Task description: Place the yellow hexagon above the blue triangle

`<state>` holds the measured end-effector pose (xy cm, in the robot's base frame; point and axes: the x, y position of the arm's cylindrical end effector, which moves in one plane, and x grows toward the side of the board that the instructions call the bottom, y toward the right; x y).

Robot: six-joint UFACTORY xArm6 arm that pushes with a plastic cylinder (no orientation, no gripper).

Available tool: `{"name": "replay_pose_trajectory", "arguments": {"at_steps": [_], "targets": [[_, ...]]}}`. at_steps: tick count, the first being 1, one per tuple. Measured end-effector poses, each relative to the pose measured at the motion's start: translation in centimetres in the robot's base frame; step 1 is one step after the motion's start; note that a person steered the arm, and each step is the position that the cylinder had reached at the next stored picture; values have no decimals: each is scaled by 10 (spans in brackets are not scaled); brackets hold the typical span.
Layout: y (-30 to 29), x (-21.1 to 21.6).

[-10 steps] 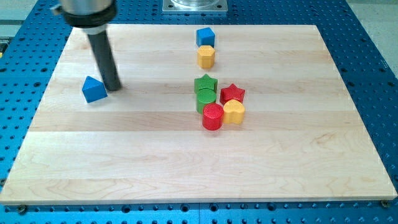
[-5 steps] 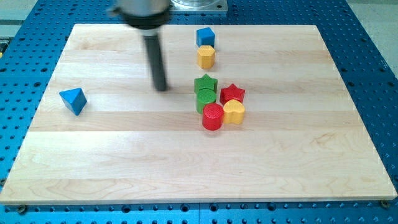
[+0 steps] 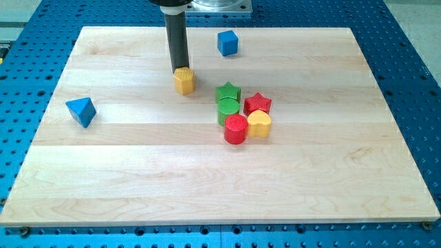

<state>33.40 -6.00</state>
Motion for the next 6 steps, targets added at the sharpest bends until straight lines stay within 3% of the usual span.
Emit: {"name": "replay_pose_trajectory", "arguments": {"at_steps": [1,2,3,5,6], "targets": [[58,5],[58,38],[-37,41],[-63,11],[-127,19]]}}
